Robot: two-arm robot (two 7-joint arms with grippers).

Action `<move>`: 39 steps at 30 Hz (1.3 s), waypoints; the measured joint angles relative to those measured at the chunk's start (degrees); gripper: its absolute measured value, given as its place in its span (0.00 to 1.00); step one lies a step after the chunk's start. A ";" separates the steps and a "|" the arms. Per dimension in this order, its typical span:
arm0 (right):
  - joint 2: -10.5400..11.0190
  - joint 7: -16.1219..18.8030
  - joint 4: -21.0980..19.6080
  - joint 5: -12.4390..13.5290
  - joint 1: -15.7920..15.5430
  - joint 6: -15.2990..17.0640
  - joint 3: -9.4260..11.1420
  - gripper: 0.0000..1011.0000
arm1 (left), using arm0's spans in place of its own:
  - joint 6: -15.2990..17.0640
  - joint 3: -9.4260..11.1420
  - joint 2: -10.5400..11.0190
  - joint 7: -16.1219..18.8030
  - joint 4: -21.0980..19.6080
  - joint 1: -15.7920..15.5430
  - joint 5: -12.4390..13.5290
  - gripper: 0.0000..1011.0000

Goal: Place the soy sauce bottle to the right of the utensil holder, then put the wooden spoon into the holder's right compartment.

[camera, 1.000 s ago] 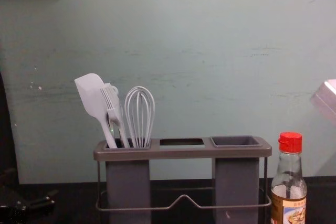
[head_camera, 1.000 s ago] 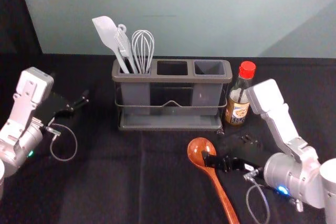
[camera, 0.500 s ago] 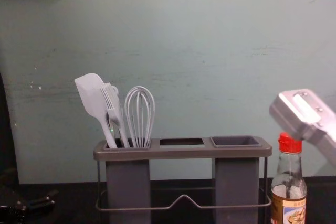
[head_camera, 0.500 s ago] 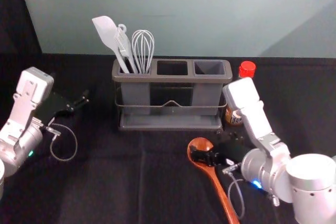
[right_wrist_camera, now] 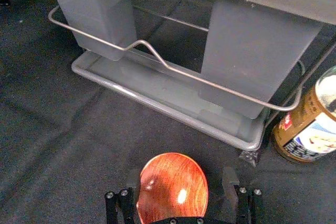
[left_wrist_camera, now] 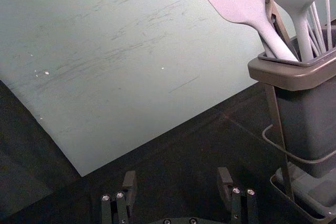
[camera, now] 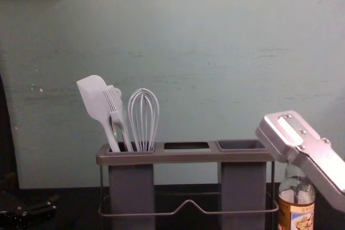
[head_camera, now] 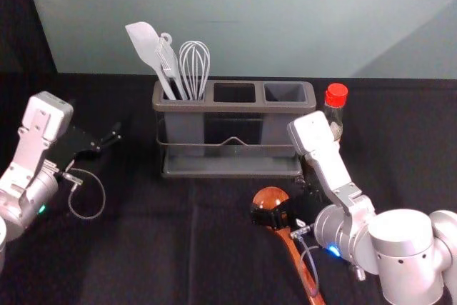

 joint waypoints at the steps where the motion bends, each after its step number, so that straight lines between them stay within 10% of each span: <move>1: -0.08 0.13 0.12 -0.05 0.03 0.00 0.00 0.99 | 0.00 0.00 0.00 0.00 0.00 0.00 0.00 0.99; 39: -2.14 4.47 1.28 -4.35 0.29 1.84 1.17 0.99 | 0.00 0.00 0.00 0.00 0.00 0.00 0.00 0.99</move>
